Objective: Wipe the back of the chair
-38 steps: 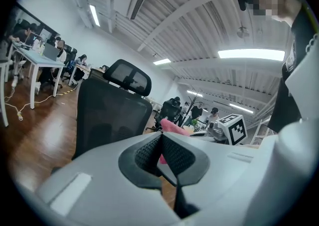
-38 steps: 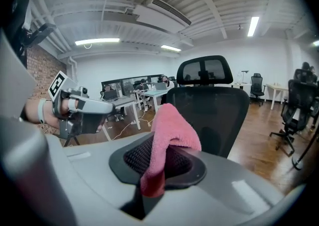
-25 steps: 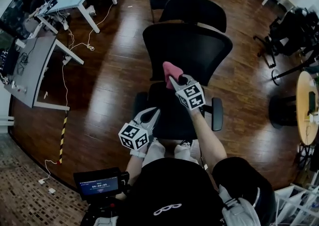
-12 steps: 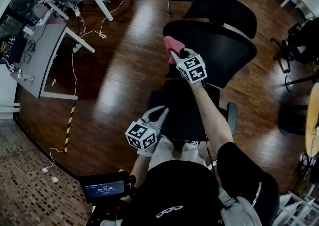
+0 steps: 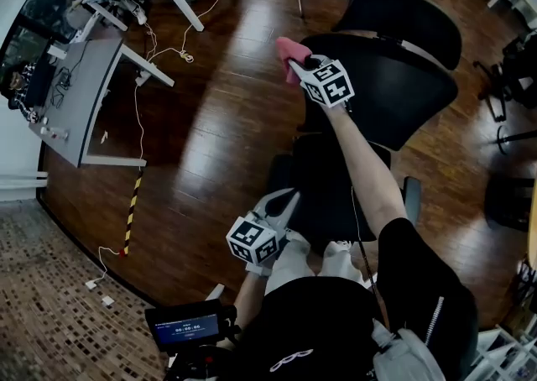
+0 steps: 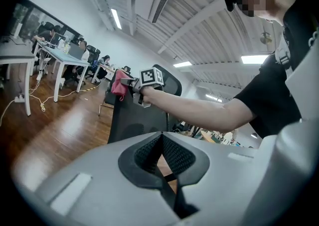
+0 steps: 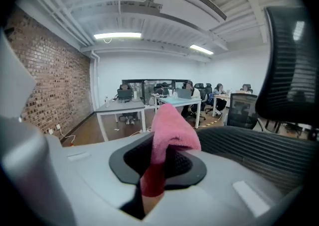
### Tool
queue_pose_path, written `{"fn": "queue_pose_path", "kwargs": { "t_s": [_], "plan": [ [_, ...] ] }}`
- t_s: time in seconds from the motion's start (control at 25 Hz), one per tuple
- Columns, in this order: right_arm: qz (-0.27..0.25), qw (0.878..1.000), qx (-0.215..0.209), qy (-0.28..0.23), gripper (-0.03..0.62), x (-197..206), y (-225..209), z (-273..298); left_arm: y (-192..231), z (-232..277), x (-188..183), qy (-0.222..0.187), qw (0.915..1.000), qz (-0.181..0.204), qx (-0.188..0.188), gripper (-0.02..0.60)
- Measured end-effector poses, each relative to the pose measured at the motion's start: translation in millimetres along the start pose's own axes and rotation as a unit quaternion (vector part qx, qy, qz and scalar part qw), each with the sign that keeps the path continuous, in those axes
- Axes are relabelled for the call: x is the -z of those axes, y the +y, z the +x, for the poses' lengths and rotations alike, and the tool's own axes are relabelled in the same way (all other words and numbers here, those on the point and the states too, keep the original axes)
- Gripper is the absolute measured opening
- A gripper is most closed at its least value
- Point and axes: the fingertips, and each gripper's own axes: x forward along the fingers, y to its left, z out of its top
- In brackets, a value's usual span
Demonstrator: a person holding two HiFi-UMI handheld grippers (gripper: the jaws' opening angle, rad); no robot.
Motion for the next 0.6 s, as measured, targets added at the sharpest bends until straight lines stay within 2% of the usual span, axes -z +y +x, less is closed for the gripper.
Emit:
{"fn": "queue_pose_path", "kwargs": {
  "t_s": [0.4,0.6],
  "plan": [
    [0.0,1.0,0.019,0.011,0.043,3.0,-20.1,19.8,8.2,0.1,4.8,0.011,0.9999,-0.003,-0.004,-0.009],
    [0.022,0.999,0.042,0.01,0.043,4.5,-29.5,11.3,4.7,5.8,3.8,0.013,0.9999,0.001,0.001,-0.008]
  ]
}}
